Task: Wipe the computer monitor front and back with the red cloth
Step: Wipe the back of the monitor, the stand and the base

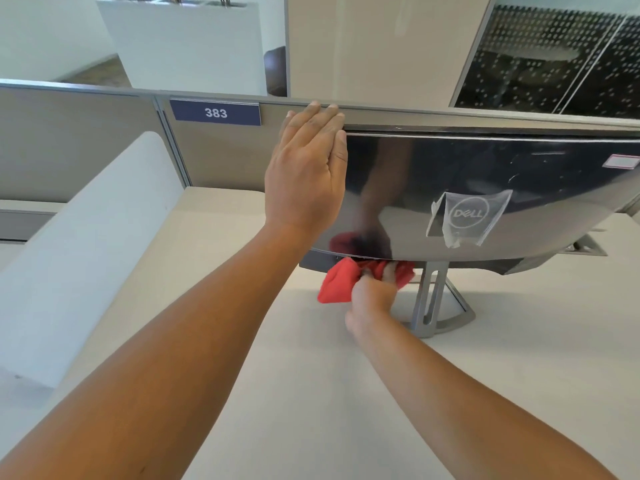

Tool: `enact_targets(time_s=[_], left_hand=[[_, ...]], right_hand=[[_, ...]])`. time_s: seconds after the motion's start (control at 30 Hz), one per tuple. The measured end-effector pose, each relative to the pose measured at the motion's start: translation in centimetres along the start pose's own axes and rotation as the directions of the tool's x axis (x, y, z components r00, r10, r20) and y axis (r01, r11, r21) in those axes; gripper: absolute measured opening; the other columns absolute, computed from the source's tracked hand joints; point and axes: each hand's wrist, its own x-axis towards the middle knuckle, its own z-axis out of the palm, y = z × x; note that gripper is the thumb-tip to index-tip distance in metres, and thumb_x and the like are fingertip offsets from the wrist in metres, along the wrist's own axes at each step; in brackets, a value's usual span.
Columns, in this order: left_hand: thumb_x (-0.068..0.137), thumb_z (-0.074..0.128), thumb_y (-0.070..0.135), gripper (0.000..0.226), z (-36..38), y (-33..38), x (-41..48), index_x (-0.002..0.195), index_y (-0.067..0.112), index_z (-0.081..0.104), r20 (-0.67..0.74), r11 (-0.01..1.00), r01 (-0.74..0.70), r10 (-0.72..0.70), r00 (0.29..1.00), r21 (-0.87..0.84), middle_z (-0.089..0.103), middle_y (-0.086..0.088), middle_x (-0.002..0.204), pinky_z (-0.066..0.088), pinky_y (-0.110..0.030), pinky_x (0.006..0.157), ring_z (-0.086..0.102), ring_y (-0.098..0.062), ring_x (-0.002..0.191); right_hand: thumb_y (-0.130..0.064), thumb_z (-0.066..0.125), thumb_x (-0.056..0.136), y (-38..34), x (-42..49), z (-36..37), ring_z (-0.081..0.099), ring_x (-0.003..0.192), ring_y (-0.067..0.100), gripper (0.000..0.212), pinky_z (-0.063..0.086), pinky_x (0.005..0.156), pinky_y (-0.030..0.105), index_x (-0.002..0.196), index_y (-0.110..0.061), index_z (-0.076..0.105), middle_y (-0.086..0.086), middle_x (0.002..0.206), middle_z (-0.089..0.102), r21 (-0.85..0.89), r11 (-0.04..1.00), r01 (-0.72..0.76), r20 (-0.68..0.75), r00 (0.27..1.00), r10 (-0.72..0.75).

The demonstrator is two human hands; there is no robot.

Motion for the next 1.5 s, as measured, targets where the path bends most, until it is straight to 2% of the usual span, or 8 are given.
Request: enact_targets(time_s=[0.2,0.5,0.73,0.87,1.17,1.23,1.4,1.5], left_hand=[[0.104,0.039,0.024,0.039,0.0,-0.3,0.2,0.124,0.006,0.067,0.018,1.000,0.006,-0.006,1.000,0.008,0.065,-0.006,0.130,0.031,-0.037,0.117,0.052,-0.022,0.131],[0.103,0.042,0.020,0.036,0.3,-0.3,0.0,0.121,0.004,0.068,-0.025,1.000,-0.016,0.016,1.000,0.007,0.066,-0.007,0.128,0.034,-0.041,0.115,0.053,-0.025,0.129],[0.104,0.042,0.020,0.036,0.0,-0.1,0.0,0.123,0.004,0.068,-0.001,1.000,-0.012,0.012,1.000,0.014,0.065,-0.007,0.130,0.032,-0.036,0.117,0.052,-0.024,0.131],[0.104,0.040,0.021,0.037,-0.2,-0.1,0.1,0.125,0.005,0.066,0.027,1.000,-0.009,0.009,1.000,0.016,0.064,-0.006,0.132,0.028,-0.033,0.118,0.049,-0.023,0.133],[0.105,0.038,0.024,0.039,-0.2,0.0,-0.1,0.129,0.007,0.063,0.058,0.999,-0.005,0.003,0.998,0.032,0.061,-0.006,0.136,0.030,-0.041,0.118,0.046,-0.022,0.136],[0.104,0.039,0.021,0.038,-0.1,-0.1,-0.1,0.127,0.005,0.065,0.044,1.000,-0.014,0.013,0.999,0.027,0.062,-0.008,0.134,0.030,-0.042,0.118,0.048,-0.024,0.135],[0.104,0.039,0.022,0.038,-0.1,-0.1,0.0,0.126,0.005,0.065,0.035,0.999,-0.020,0.018,0.999,0.039,0.063,-0.008,0.133,0.026,-0.035,0.119,0.048,-0.025,0.134],[0.104,0.040,0.022,0.037,-0.1,-0.1,0.1,0.125,0.004,0.066,0.021,0.999,-0.028,0.027,0.999,0.039,0.064,-0.008,0.132,0.025,-0.034,0.119,0.049,-0.025,0.133]], right_hand=[[-0.005,0.048,0.100,3.0,-3.4,1.2,0.053,0.110,0.017,0.061,0.041,0.107,0.031,0.153,-0.032,0.032,-0.008,0.127,0.049,-0.244,0.970,-0.006,0.103,0.994,0.032],[-0.010,0.042,0.105,-1.3,3.1,-1.1,0.052,0.114,0.018,0.049,0.036,0.105,0.027,0.151,-0.024,0.037,-0.007,0.136,0.050,-0.079,0.994,0.069,-0.151,0.985,-0.080],[-0.005,0.045,0.099,3.4,-5.4,1.8,0.057,0.118,0.020,0.064,0.040,0.111,0.037,0.153,-0.035,0.030,-0.002,0.136,0.054,-0.313,0.948,0.054,0.201,0.979,0.011],[-0.011,0.049,0.095,2.3,-8.4,3.1,0.062,0.109,0.009,0.050,0.047,0.108,0.039,0.140,-0.032,0.053,-0.007,0.127,0.064,-0.325,0.920,0.221,0.561,0.828,-0.001],[0.002,0.064,0.077,-5.7,-7.9,-5.0,0.063,0.105,0.008,0.068,0.057,0.090,0.025,0.136,-0.031,0.056,-0.005,0.112,0.066,-0.289,0.679,0.675,0.612,0.676,-0.411],[0.008,0.069,0.068,-8.3,-6.9,-6.5,0.061,0.089,0.010,0.074,0.058,0.074,0.025,0.130,-0.030,0.060,-0.004,0.097,0.060,-0.257,0.515,0.818,0.623,0.547,-0.559],[0.005,0.072,0.081,-15.5,-3.4,-7.8,0.046,0.078,0.023,0.058,0.043,0.067,0.039,0.133,-0.017,0.060,0.001,0.082,0.054,-0.211,-0.342,0.916,0.667,-0.121,-0.735],[-0.012,0.067,0.093,-18.3,-1.2,-6.8,0.052,0.098,0.028,0.043,0.042,0.079,0.041,0.133,-0.025,0.063,0.005,0.102,0.064,-0.261,-0.638,0.724,0.761,-0.252,-0.597]])
